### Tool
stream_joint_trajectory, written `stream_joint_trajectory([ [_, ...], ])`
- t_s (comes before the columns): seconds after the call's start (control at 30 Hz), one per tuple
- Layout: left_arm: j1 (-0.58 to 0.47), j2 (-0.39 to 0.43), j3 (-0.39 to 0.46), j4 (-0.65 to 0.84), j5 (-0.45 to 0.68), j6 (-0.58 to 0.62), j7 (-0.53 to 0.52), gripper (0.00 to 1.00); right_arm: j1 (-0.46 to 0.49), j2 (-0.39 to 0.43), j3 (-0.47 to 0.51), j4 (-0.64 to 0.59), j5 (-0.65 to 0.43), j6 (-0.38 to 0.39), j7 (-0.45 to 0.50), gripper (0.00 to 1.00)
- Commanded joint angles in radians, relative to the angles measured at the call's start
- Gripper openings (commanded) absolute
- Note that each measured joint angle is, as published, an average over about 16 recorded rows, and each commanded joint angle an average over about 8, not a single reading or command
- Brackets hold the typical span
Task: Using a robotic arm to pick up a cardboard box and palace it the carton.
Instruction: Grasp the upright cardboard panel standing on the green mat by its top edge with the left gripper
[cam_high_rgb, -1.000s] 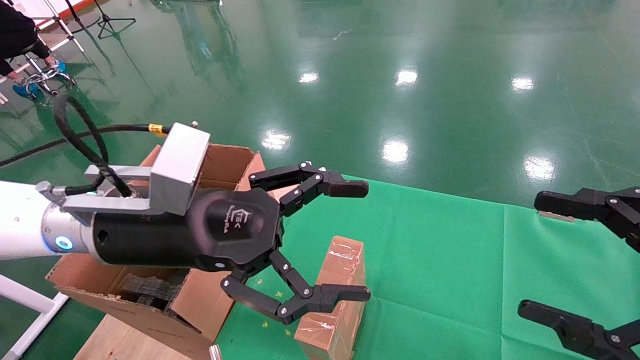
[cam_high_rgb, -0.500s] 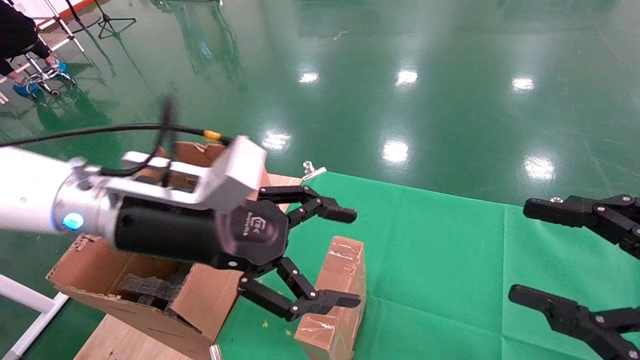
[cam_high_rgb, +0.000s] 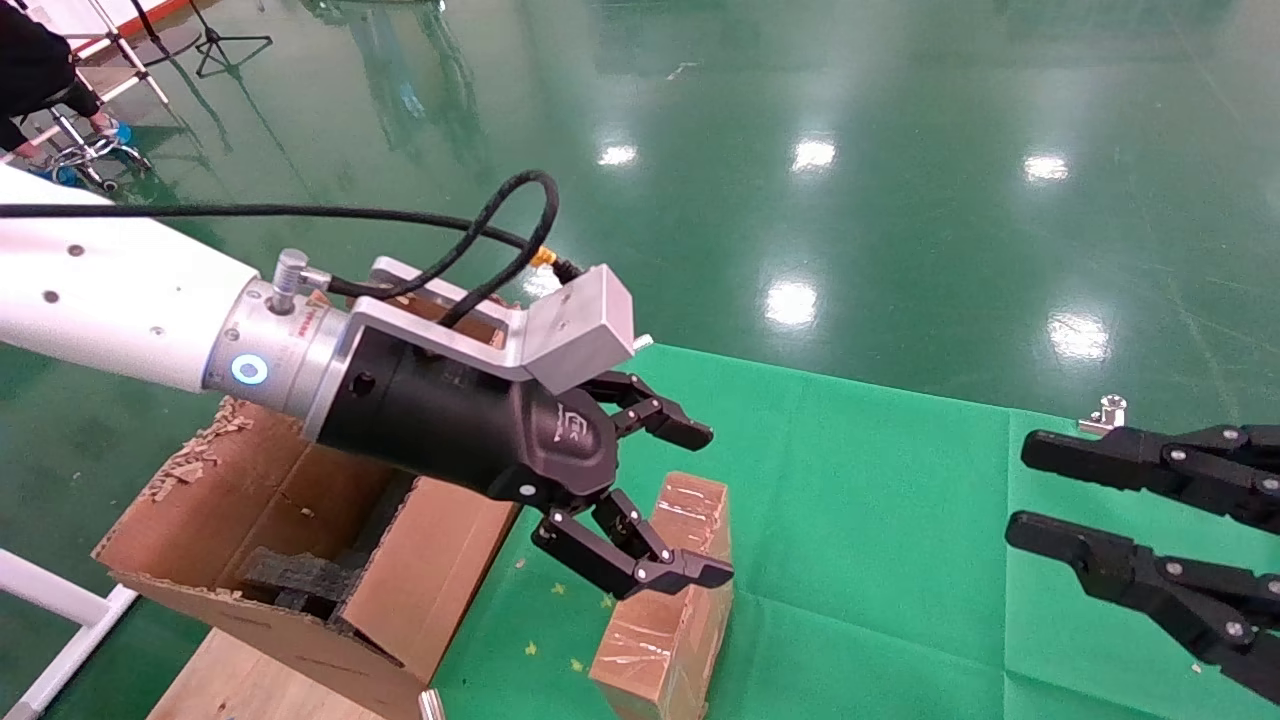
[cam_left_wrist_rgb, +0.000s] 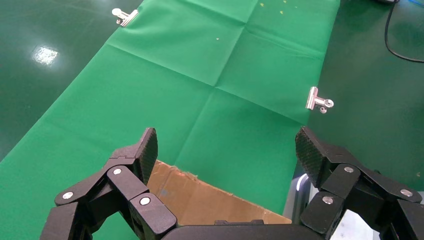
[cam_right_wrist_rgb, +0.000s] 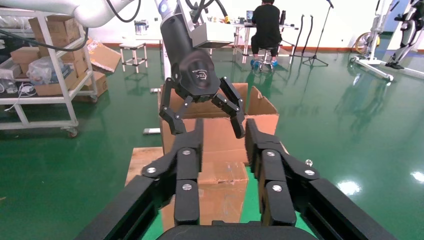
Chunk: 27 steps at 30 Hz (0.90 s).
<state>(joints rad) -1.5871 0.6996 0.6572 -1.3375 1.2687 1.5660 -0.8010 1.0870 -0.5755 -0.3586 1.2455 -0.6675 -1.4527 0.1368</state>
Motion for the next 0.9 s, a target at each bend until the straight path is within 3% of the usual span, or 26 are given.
stream_joint_trajectory([
  [0.03,0.007,-0.002,-0.002,0.008,-0.006,0.001,0.012,1.0,0.0,0.0,0.0,0.0,0.0,0.0,0.0,0.0],
  [0.3,-0.153,0.082,0.173,0.022,0.149,0.017,-0.24,1.0,0.0,0.0,0.0,0.0,0.0,0.0,0.0,0.0],
  [0.53,-0.271,0.148,0.33,0.03,0.199,0.027,-0.447,1.0,0.0,0.0,0.0,0.0,0.0,0.0,0.0,0.0],
  [0.9,-0.294,0.169,0.394,0.055,0.179,0.021,-0.483,1.0,0.0,0.0,0.0,0.0,0.0,0.0,0.0,0.0],
])
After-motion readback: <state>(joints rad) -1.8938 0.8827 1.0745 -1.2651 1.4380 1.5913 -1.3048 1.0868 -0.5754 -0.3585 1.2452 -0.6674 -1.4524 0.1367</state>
